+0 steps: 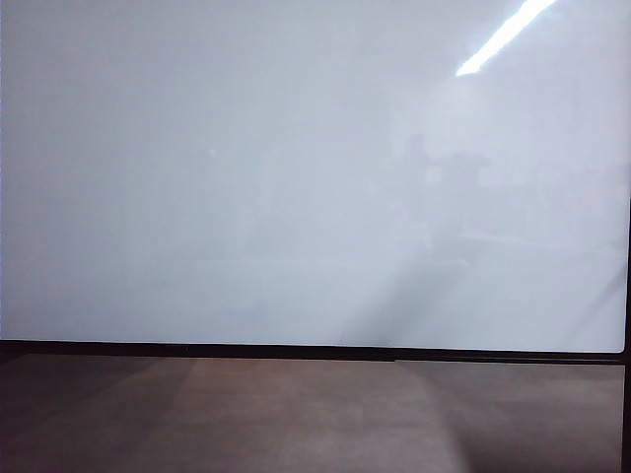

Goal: Reach to the right to find the marker pen, pick it up, and write the number 17 on the whiteboard.

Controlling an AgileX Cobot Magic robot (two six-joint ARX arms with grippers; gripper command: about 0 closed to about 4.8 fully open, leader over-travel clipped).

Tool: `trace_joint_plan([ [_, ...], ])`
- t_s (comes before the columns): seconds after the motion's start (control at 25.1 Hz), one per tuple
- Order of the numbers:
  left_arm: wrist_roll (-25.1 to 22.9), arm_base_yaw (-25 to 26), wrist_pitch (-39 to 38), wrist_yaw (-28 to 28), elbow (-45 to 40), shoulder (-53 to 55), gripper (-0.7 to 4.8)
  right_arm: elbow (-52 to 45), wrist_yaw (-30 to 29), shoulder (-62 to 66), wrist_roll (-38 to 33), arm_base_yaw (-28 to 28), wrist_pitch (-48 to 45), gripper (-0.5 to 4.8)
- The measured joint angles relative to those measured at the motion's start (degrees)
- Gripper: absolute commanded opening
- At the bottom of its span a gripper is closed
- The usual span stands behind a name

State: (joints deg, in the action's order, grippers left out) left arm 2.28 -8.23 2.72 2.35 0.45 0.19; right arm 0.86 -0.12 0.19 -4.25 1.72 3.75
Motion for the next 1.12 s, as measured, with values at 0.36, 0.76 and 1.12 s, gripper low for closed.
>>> trace_joint_plan([
  [0.36, 0.04, -25.86, 0.00, 0.37, 0.00, 0.00, -0.05, 0.00, 0.00, 0.00, 0.00, 0.02, 0.00, -0.05],
  [0.76, 0.07, -36.06, 0.00, 0.44, 0.00, 0.00, -0.05, 0.20, -1.20, 0.00, -4.72, 0.02, -0.04, -0.06],
  [1.12, 0.07, -36.02, 0.02, 0.42, 0.00, 0.00, -0.05, 14.51, 9.55, 2.10, -8.79, 0.02, -17.33, -0.06],
])
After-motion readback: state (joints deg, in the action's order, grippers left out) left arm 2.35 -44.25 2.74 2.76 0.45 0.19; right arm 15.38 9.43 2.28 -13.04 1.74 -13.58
